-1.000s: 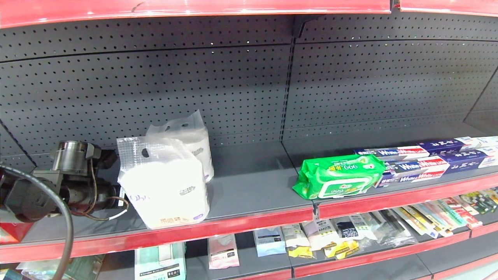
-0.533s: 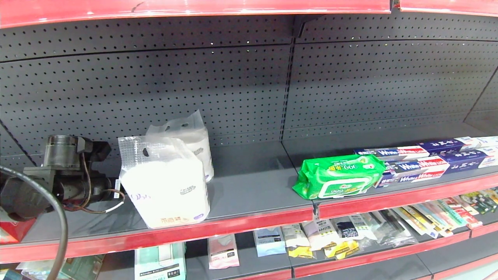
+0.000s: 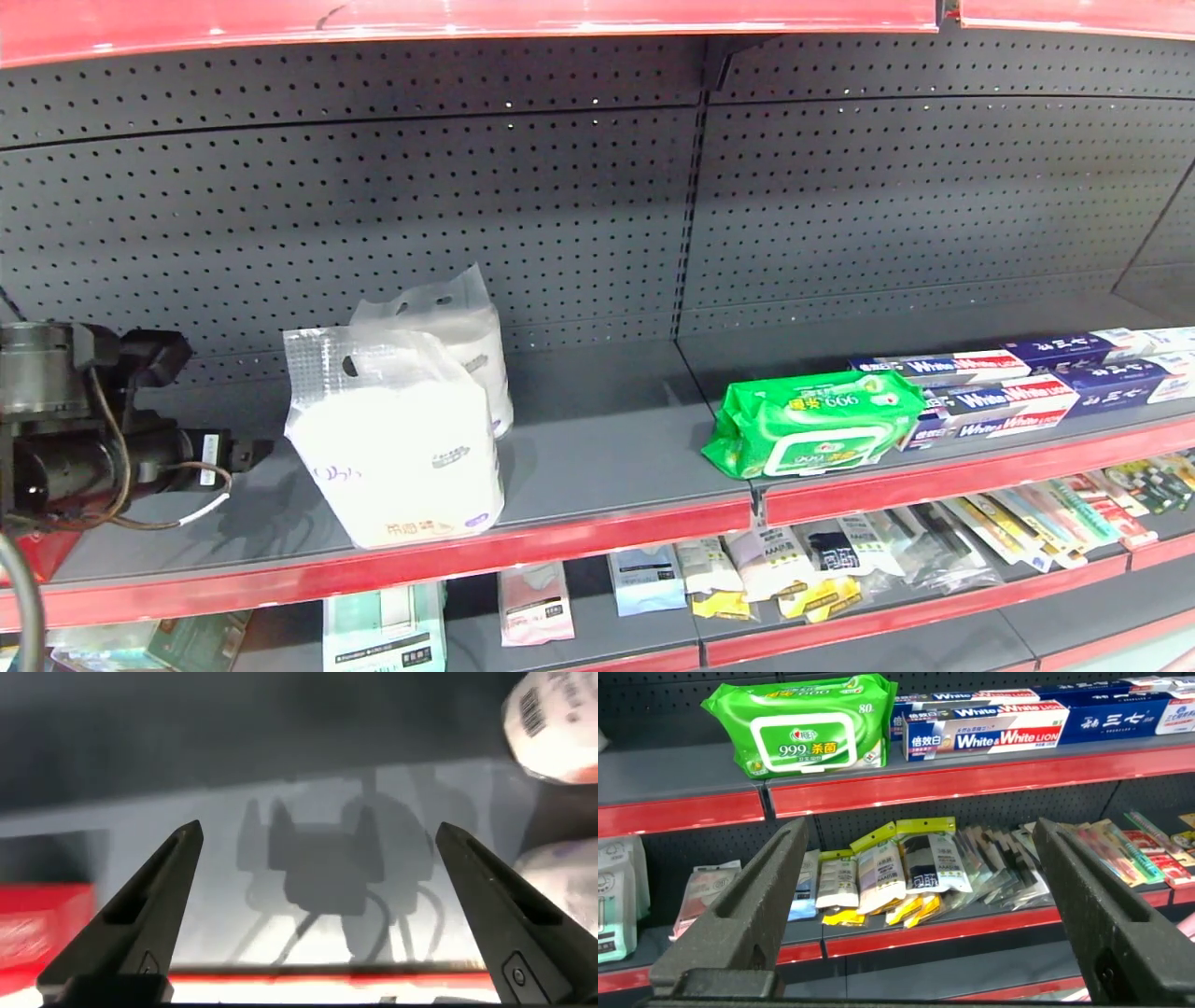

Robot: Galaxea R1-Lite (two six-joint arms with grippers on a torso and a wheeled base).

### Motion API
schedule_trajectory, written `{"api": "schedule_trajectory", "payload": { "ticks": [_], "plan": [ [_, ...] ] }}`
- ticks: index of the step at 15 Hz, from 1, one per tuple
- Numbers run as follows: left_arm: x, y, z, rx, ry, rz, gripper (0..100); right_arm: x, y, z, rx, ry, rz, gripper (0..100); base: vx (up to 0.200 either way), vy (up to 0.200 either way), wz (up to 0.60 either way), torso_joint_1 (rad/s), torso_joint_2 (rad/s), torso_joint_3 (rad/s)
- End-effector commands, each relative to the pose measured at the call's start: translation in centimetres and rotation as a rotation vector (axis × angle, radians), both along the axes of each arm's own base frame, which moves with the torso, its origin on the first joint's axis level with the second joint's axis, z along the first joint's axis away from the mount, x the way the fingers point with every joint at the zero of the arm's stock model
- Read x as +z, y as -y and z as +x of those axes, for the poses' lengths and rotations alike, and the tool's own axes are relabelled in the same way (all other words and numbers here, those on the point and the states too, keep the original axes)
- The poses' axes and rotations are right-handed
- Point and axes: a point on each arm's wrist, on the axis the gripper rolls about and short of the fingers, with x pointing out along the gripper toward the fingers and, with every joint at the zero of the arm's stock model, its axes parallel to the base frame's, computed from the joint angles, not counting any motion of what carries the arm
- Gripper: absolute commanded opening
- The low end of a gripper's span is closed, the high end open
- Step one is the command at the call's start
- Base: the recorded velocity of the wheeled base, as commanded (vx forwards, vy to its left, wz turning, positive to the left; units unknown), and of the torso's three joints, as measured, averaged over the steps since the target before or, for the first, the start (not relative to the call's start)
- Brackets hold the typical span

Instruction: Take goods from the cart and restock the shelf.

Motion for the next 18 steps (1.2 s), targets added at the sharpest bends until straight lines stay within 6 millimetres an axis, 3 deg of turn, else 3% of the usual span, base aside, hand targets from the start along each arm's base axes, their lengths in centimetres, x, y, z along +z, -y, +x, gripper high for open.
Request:
{"api": "schedule_trajectory", "payload": {
  "ticks": [1,3,4,5,6,9,11,14,18],
  "plan": [
    [2.2,0.6,-4.1,0.0,0.099,0.02,100,0.0,0.0,0.0,-0.002,0.0,0.0,100,0.0,0.0,0.0,0.0,0.0,0.0],
    [3.3,1.2,-8.3,-0.014,0.189,0.05,100,0.0,0.0,0.0,-0.002,0.001,0.0,100,0.0,0.0,0.0,0.0,0.0,0.0],
    [3.5,1.4,-9.1,-0.021,0.208,0.051,100,0.0,0.0,0.0,0.0,0.0,0.0,100,0.0,0.0,0.0,0.0,0.0,0.0],
    [4.1,2.4,-13.8,-0.076,0.34,0.048,100,0.0,0.0,0.0,0.0,0.0,0.0,100,0.0,0.0,0.0,0.0,0.0,0.0],
    [3.9,3.0,-16.7,-0.126,0.404,0.039,100,0.0,0.0,0.0,0.0,0.001,0.0,100,0.0,0.0,0.0,0.0,0.0,0.0],
    [0.5,4.4,-24.0,-0.185,0.493,0.033,100,0.0,0.0,0.0,0.0,0.0,0.0,100,0.0,0.0,0.0,0.0,0.0,0.0],
    [-1.9,4.7,-26.1,-0.182,0.51,0.019,100,0.0,0.0,0.0,0.0,0.0,0.0,100,0.0,0.0,0.0,0.0,0.0,0.0],
    [-5.1,4.7,-26.5,-0.168,0.522,0.007,100,0.0,0.0,0.0,0.0,0.0,0.0,100,0.0,0.0,0.0,0.0,0.0,0.0],
    [-5.2,4.7,-26.3,-0.224,0.571,-0.043,100,0.0,0.0,0.0,0.0,0.0,0.0,100,0.0,0.0,0.0,0.0,0.0,0.0]
  ]
}}
